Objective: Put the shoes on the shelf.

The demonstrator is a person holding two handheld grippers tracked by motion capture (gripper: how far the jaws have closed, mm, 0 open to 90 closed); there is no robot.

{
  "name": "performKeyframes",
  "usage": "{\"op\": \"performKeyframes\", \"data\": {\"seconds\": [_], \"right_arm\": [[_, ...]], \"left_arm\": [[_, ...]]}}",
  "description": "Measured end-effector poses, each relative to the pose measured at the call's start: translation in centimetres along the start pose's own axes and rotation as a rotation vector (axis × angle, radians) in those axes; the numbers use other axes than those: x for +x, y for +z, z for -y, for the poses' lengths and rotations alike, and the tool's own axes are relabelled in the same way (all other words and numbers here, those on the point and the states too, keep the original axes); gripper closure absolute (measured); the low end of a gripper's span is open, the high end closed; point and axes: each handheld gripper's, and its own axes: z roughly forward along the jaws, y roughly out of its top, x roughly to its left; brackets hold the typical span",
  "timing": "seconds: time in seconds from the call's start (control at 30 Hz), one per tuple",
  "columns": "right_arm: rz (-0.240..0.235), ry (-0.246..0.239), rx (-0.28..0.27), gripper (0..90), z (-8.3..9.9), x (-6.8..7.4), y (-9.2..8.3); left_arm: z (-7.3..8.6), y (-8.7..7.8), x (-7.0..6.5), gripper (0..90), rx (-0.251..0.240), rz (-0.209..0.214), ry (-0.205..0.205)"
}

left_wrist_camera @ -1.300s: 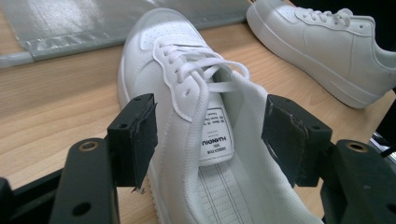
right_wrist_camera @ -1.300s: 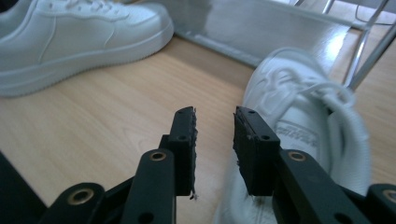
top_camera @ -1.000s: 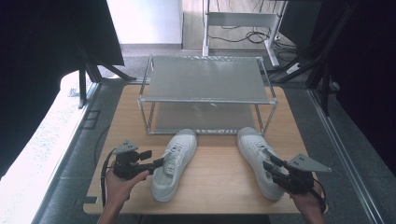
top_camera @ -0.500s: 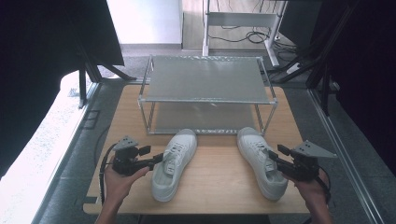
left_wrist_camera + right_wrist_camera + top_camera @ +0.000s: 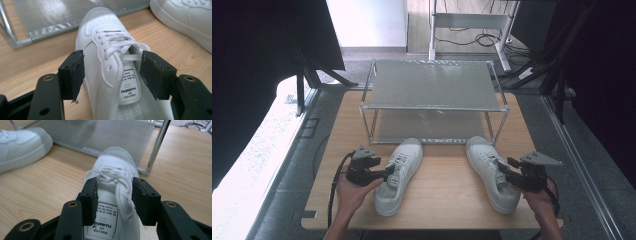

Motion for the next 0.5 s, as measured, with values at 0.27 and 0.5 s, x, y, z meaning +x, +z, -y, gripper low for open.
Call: {"op": "performKeyframes", "data": {"seconds": [0.27,0.5], "right_arm": [[0.038,-0.003,0.038,56.5,0.7,-0.4,0.9],[0.049,0.004,0.070,56.8,1.1,-0.9,1.6]], "left_arm": [[0.4,0.6,0.2,36.0,0.024,-0.029,0.004],[0.6,1.3,0.5,33.6,0.036,-0.031,0.019]]}}
